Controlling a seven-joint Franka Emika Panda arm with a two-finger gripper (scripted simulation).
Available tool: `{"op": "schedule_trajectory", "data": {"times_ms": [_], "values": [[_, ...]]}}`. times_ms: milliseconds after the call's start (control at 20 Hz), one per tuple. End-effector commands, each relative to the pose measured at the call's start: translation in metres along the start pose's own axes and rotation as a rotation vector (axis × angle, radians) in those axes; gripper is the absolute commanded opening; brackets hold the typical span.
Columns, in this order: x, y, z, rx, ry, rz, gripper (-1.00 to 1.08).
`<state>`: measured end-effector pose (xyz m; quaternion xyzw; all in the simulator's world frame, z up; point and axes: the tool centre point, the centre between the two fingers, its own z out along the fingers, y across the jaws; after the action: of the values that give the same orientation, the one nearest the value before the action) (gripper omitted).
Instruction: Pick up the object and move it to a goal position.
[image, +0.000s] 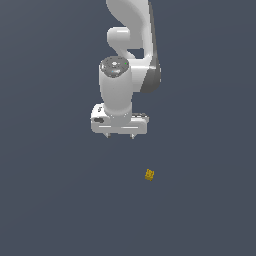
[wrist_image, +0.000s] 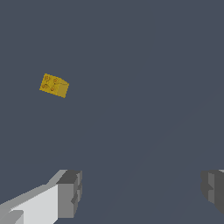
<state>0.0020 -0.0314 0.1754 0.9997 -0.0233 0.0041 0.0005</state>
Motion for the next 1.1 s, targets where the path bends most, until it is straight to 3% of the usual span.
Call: {"op": "schedule_trajectory", "data": {"times_ms": [0,650,1050], "values": [[0.000,0.000,0.000,0.000,0.000,0.000,1.00],[-0.001,-0.016,0.009,-0.021,-0.005,-0.032,1.00],[0.013,-0.026,0.017,-0.019,-0.005,0.004,1.00]]}}
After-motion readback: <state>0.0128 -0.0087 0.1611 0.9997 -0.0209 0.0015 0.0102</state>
